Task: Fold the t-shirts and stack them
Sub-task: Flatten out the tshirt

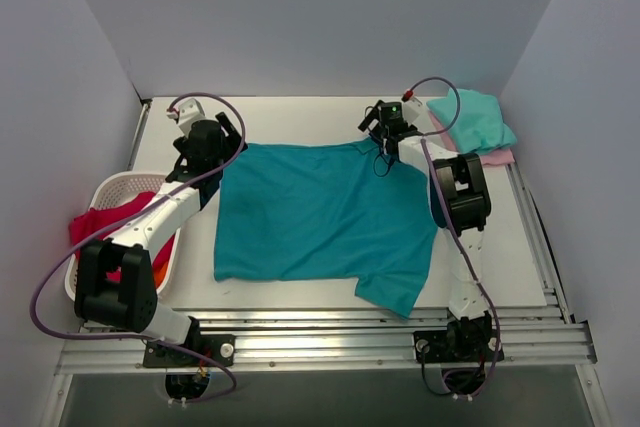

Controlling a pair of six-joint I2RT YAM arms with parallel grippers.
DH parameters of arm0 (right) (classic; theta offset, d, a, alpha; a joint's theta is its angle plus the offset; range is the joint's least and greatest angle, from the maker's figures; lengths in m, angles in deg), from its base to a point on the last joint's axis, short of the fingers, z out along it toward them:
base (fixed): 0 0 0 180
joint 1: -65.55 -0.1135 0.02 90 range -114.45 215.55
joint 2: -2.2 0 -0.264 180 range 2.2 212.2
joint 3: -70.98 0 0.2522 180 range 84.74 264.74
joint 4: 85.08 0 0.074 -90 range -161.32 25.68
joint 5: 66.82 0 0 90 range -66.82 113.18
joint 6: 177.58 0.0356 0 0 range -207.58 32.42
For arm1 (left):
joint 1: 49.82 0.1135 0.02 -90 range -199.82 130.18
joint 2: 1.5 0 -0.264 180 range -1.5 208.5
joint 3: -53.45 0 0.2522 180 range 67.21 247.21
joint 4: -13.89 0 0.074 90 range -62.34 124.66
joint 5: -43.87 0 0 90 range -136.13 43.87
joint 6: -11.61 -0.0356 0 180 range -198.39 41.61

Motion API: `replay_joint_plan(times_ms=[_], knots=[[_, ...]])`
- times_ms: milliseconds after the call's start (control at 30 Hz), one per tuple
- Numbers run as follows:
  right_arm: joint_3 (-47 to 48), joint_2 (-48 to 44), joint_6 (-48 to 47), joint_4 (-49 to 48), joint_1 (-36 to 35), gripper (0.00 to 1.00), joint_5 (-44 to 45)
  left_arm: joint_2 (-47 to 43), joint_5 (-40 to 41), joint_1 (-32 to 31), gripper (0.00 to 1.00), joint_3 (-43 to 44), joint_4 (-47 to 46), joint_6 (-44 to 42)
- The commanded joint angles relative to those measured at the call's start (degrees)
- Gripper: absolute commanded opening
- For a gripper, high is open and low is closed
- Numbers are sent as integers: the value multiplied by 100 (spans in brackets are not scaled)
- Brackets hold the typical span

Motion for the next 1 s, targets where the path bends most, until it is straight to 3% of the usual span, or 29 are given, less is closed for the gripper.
replay_joint_plan(times_ms=[0,233,333,433,467,533,567,633,967], knots=[[331,138,-15,-55,33,85,10,37,-41,35,94,233,-309,22],[788,674,-24,-21,68,74,-42,169,-50,35,94,277,-318,13],[903,745,-16,-46,77,63,-104,204,-59,44,94,286,-318,13],[877,692,-24,-90,77,49,-113,222,-68,53,94,294,-327,13],[807,666,-24,-117,86,37,-104,231,-68,53,94,294,-327,13],[745,561,-33,-187,86,23,-86,257,-77,53,94,294,-327,22],[710,534,-42,-205,95,10,-78,266,-85,53,94,294,-335,22],[692,473,-59,-205,95,0,-78,283,-94,61,94,294,-344,30],[894,507,-25,-214,103,0,-139,319,-94,70,94,312,-344,30]])
